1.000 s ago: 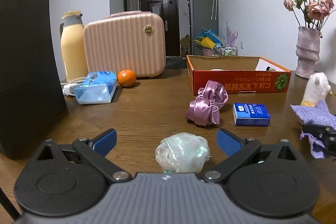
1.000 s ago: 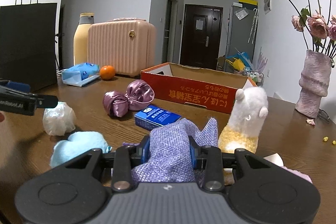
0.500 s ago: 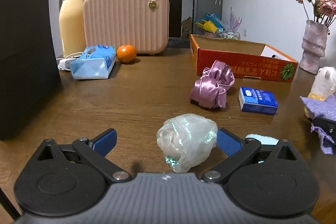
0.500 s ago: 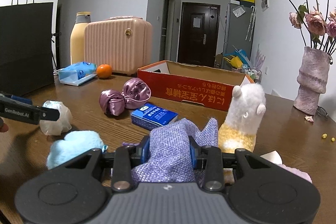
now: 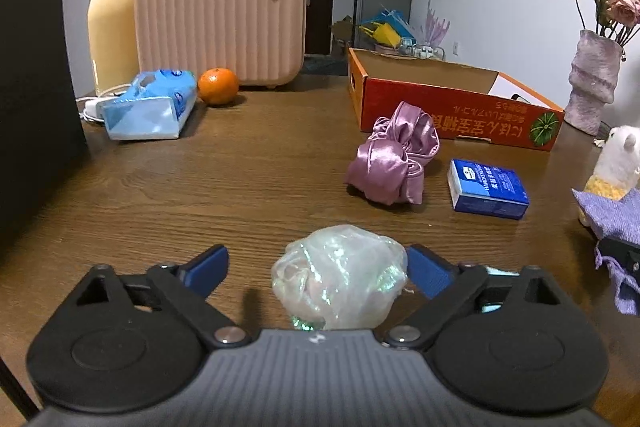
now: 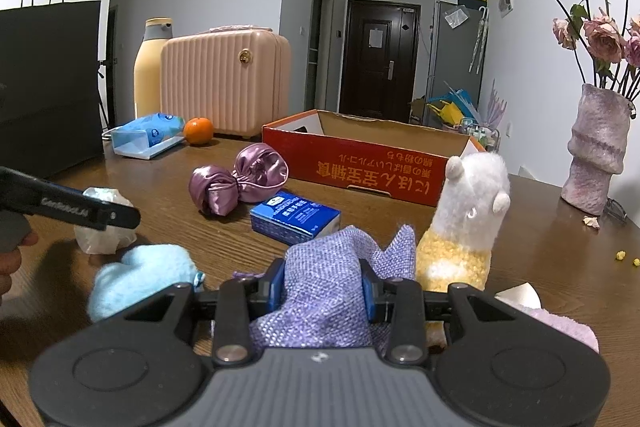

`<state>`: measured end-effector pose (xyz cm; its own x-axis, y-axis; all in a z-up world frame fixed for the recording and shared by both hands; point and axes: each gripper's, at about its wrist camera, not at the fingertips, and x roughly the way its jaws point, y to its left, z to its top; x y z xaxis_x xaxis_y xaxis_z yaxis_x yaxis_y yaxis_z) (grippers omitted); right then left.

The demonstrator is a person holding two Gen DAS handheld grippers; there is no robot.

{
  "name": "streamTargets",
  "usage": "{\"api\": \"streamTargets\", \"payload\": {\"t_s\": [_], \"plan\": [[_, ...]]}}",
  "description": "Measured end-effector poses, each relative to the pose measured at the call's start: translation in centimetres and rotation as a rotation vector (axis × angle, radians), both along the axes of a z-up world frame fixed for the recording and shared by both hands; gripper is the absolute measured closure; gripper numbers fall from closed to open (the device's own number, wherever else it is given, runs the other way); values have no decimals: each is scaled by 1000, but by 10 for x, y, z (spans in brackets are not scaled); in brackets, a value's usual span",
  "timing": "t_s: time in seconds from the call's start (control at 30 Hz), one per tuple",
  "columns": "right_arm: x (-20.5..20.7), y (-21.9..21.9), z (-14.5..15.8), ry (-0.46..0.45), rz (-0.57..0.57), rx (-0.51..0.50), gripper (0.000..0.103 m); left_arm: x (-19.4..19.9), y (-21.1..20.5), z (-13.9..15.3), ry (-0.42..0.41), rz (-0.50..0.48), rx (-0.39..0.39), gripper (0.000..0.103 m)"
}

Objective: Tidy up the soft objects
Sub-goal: 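Close the left gripper on the clear plastic bag while the right gripper holds the purple bag, then carry the clear bag in the left gripper while the right gripper carries the purple bag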

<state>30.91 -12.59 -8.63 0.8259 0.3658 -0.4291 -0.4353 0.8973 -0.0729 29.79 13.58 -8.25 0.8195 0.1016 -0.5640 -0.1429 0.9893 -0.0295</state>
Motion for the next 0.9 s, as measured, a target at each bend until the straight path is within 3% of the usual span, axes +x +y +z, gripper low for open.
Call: {"api": "streamTargets", "payload": {"t_s": [0.07, 0.27, 0.9], "plan": [[0, 1, 0, 0, 0, -2, 67, 4, 3, -1, 8, -6, -15, 33], [0, 1, 0, -1, 1, -1, 67, 4, 5, -2, 16, -47, -51, 52], [-8, -4, 4, -43, 12, 20, 67, -13, 13, 11, -83, 22, -41, 55]]}}
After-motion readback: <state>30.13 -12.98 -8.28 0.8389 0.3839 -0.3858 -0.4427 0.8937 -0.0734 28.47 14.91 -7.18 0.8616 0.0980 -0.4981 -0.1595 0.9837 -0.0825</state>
